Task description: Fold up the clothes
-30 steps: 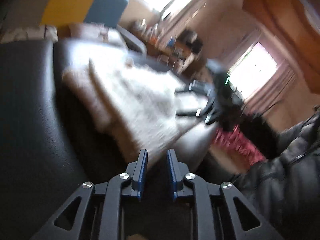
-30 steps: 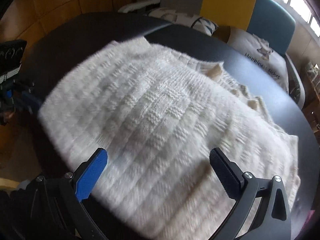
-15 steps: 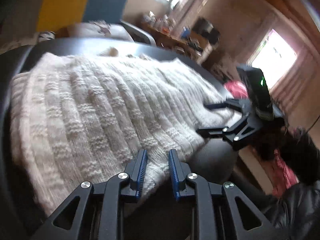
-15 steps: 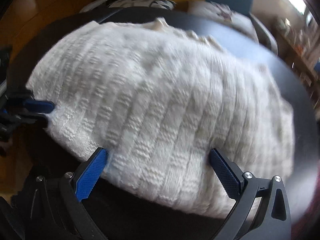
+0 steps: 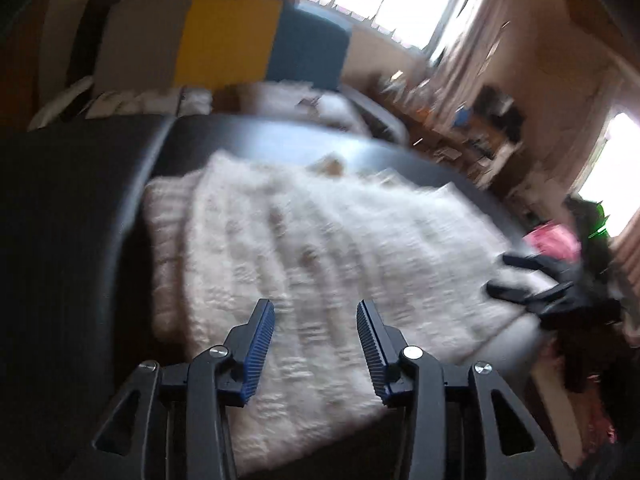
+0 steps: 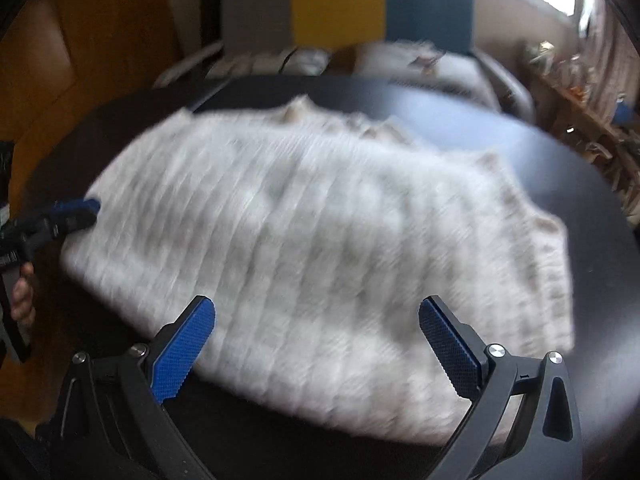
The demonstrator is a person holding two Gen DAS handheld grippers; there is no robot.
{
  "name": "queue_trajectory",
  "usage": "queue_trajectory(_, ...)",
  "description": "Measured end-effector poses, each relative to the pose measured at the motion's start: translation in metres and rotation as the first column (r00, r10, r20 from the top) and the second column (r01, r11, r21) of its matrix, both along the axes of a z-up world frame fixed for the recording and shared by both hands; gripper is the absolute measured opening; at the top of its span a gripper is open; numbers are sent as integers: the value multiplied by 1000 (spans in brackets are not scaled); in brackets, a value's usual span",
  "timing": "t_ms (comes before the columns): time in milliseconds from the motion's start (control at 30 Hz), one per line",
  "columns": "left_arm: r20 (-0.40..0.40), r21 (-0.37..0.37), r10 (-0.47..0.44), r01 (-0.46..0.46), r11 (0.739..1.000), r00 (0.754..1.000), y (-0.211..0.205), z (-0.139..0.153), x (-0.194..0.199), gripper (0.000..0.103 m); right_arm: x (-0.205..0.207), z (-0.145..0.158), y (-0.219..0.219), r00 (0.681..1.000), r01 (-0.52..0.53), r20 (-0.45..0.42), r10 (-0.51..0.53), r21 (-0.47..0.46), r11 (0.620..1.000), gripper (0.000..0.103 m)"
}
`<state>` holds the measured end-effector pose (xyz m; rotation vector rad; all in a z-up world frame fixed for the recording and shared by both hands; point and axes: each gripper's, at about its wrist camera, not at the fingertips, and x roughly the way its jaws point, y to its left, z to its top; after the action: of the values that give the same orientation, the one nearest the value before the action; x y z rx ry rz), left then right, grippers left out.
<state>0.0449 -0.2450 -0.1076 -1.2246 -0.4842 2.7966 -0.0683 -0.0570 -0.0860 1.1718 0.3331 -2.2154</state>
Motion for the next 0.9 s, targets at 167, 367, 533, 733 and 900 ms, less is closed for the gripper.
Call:
queue_trajectory(167, 9, -38, 29, -29, 999, 1000, 9, -16, -3, 44, -18, -35, 11, 993, 112, 29, -115, 88, 990, 103)
queue_trajectory(367, -19, 93, 75, -73, 993, 997, -17, 4, 0, 44, -15, -34, 15, 993, 108, 31, -111, 85, 991, 103)
queue_trajectory(533, -73, 37, 142, -140, 990, 987, -60, 36, -19, 44, -29, 3, -14, 999, 39, -9, -39, 20, 999, 103)
queue_trajectory(733, 63, -59, 56, -52, 997, 996, -80, 20, -81, 44, -62, 7, -62, 999, -46, -3, 46, 34, 998, 103)
queue_trajectory(900, 136, -48, -23, 30, 998, 990, -74, -6, -105, 34, -77, -25, -67, 999, -26, 27, 24, 68, 997, 103)
